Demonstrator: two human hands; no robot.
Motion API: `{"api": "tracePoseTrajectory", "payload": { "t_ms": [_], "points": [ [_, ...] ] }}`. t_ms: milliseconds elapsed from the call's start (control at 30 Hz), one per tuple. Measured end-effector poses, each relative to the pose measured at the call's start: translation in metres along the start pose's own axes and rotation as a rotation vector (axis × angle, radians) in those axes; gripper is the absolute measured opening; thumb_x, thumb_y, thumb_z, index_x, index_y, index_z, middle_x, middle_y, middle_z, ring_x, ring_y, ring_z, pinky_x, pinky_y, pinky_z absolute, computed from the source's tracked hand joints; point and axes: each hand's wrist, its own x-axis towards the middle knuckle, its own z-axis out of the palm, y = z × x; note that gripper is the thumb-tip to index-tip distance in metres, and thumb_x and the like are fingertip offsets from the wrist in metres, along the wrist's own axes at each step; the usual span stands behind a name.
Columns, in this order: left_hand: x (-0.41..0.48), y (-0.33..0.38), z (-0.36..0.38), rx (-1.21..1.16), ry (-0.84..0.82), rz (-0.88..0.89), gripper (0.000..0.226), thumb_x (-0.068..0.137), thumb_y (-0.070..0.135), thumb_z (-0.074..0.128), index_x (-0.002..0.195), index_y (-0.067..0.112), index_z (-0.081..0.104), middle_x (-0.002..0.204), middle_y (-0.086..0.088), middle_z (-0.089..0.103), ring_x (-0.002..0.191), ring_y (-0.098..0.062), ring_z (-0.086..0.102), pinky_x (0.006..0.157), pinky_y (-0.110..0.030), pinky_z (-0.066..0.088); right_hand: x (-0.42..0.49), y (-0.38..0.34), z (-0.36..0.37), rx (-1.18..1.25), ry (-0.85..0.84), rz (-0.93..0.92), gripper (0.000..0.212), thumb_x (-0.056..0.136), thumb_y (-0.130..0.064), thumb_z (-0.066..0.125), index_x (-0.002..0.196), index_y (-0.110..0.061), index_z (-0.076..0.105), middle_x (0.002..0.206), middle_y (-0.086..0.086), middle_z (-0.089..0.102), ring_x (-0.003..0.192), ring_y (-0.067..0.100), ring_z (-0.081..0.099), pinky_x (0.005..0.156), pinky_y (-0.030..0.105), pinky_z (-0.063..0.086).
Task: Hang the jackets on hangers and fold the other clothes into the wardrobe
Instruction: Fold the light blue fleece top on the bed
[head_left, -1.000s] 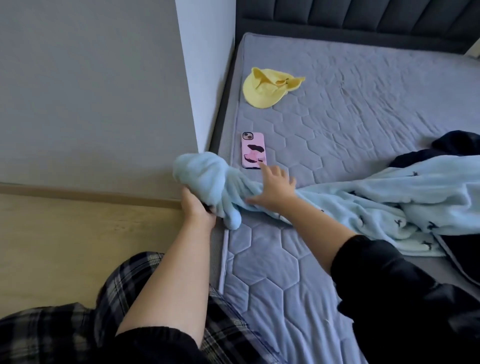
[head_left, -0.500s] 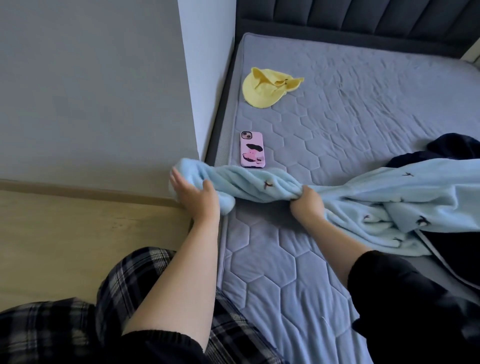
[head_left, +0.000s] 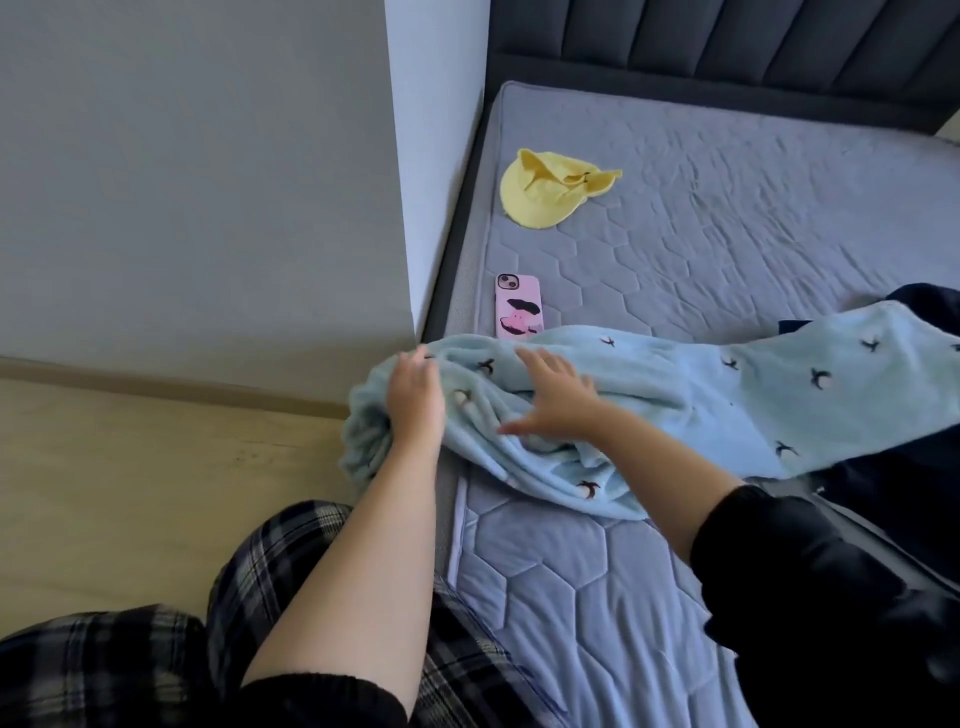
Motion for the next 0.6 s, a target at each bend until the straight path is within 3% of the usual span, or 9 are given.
{"api": "tracePoseTrajectory", "payload": {
  "t_ms": [100, 200, 267, 333, 400, 467, 500, 533, 600],
  "points": [
    [-0.017, -0.005, 0.012, 0.232, -0.401, 0.002, 0.044, 0.096, 0.021, 0.048, 0.14, 0.02, 0.048, 0.137, -0.008, 0.052, 0.115, -0.019, 0.053, 0.089, -0.023, 0.038, -0.024, 0.057, 0.022, -0.394, -0.083, 0.149, 0.116, 0.065, -0.056, 0.074, 0.15, -0.035, -0.001, 0.157, 0.007, -0.001, 0.145, 0.029, 0.003, 0.111, 0.061, 0.012],
    [-0.028, -0.02, 0.016, 0.527, -0.619, 0.067, 0.055, 0.094, 0.023, 0.051, 0.147, 0.022, 0.035, 0.152, -0.003, 0.033, 0.136, -0.02, 0.035, 0.109, -0.03, 0.03, -0.03, 0.069, 0.038, -0.333, 0.01, 0.244, 0.087, 0.077, -0.027, 0.068, 0.147, -0.03, 0.017, 0.139, 0.013, 0.035, 0.128, 0.031, 0.035, 0.098, 0.043, 0.04],
    [-0.027, -0.018, 0.014, 0.522, -0.574, 0.119, 0.053, 0.096, 0.026, 0.05, 0.146, 0.019, 0.036, 0.156, -0.003, 0.026, 0.143, -0.019, 0.024, 0.114, -0.031, 0.021, -0.021, 0.058, 0.032, -0.124, 0.147, 0.278, 0.04, 0.084, -0.015, 0.054, 0.123, -0.018, 0.048, 0.114, 0.011, 0.057, 0.106, 0.03, 0.052, 0.076, 0.032, 0.042],
    [-0.026, -0.011, 0.011, 0.344, -0.469, 0.081, 0.045, 0.099, 0.031, 0.044, 0.143, 0.018, 0.043, 0.152, -0.001, 0.034, 0.139, -0.018, 0.032, 0.109, -0.026, 0.024, -0.013, 0.046, 0.006, 0.161, 0.117, 0.291, 0.004, 0.083, -0.014, 0.053, 0.084, -0.011, 0.056, 0.085, 0.008, 0.058, 0.082, 0.026, 0.054, 0.063, 0.028, 0.037],
    [-0.024, -0.005, 0.011, 0.134, -0.397, 0.026, 0.041, 0.102, 0.032, 0.039, 0.137, 0.012, 0.05, 0.144, -0.002, 0.046, 0.133, -0.017, 0.04, 0.101, -0.02, 0.026, -0.014, 0.036, -0.031, 0.444, -0.159, 0.245, 0.006, 0.074, -0.016, 0.06, 0.077, -0.011, 0.059, 0.076, 0.006, 0.058, 0.073, 0.023, 0.054, 0.06, 0.027, 0.041],
    [-0.025, -0.002, 0.011, 0.0, -0.36, 0.012, 0.034, 0.103, 0.03, 0.037, 0.122, 0.014, 0.059, 0.128, -0.003, 0.058, 0.124, -0.019, 0.047, 0.1, -0.021, 0.029, -0.017, 0.026, -0.062, 0.396, -0.299, 0.196, 0.02, 0.069, -0.015, 0.061, 0.088, -0.013, 0.065, 0.083, 0.007, 0.064, 0.073, 0.022, 0.059, 0.064, 0.027, 0.047],
    [-0.026, -0.003, 0.012, -0.027, -0.348, 0.018, 0.027, 0.102, 0.029, 0.038, 0.113, 0.019, 0.061, 0.119, 0.0, 0.061, 0.12, -0.019, 0.048, 0.099, -0.023, 0.031, -0.012, 0.024, -0.07, 0.212, -0.178, 0.203, 0.023, 0.073, -0.012, 0.059, 0.095, -0.013, 0.067, 0.091, 0.008, 0.065, 0.079, 0.024, 0.06, 0.068, 0.028, 0.047],
    [-0.025, -0.004, 0.013, -0.001, -0.342, 0.034, 0.025, 0.101, 0.028, 0.041, 0.115, 0.022, 0.06, 0.12, 0.003, 0.059, 0.122, -0.018, 0.046, 0.101, -0.026, 0.031, -0.005, 0.023, -0.076, -0.012, 0.112, 0.211, 0.028, 0.078, -0.006, 0.054, 0.102, -0.013, 0.067, 0.101, 0.01, 0.064, 0.09, 0.028, 0.059, 0.076, 0.031, 0.045],
    [-0.023, -0.012, 0.017, 0.189, -0.373, 0.078, 0.046, 0.097, 0.032, 0.047, 0.14, 0.017, 0.045, 0.146, -0.003, 0.042, 0.139, -0.02, 0.032, 0.114, -0.034, 0.023, 0.005, 0.029, -0.085, -0.372, 0.717, 0.202, 0.04, 0.077, 0.004, 0.049, 0.112, -0.009, 0.062, 0.116, 0.015, 0.057, 0.104, 0.035, 0.052, 0.086, 0.04, 0.037]
  ]
}}
